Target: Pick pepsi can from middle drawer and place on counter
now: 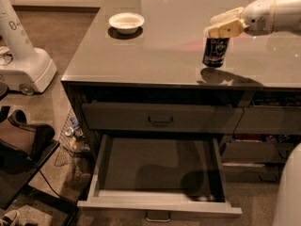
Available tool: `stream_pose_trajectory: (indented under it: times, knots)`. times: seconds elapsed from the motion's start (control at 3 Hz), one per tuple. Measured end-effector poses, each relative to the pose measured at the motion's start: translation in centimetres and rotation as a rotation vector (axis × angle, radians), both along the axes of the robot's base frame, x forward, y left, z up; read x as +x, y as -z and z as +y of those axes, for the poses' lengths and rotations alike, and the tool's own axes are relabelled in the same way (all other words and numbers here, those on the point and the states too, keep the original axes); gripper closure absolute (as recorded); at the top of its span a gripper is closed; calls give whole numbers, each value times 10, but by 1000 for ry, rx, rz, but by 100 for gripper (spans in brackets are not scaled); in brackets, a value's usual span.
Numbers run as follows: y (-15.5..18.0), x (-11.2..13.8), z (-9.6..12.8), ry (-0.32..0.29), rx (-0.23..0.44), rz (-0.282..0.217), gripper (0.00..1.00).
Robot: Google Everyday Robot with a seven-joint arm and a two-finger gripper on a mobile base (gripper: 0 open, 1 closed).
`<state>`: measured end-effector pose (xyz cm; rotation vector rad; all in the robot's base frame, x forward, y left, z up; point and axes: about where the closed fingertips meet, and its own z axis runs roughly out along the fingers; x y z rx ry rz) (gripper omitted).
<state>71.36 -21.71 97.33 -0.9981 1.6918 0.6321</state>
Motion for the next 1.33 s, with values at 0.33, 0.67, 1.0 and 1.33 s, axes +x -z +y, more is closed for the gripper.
stream_pose_trajectory:
  times: [0.33,0.67,1.0,1.33]
  knots:
    - [32,9,-1,-8,-50,-96,100]
    - [37,11,2,-18,-63,-124,86]
    - [32,11,2,-18,-63,-124,63]
    - [32,11,2,-18,-63,-124,39]
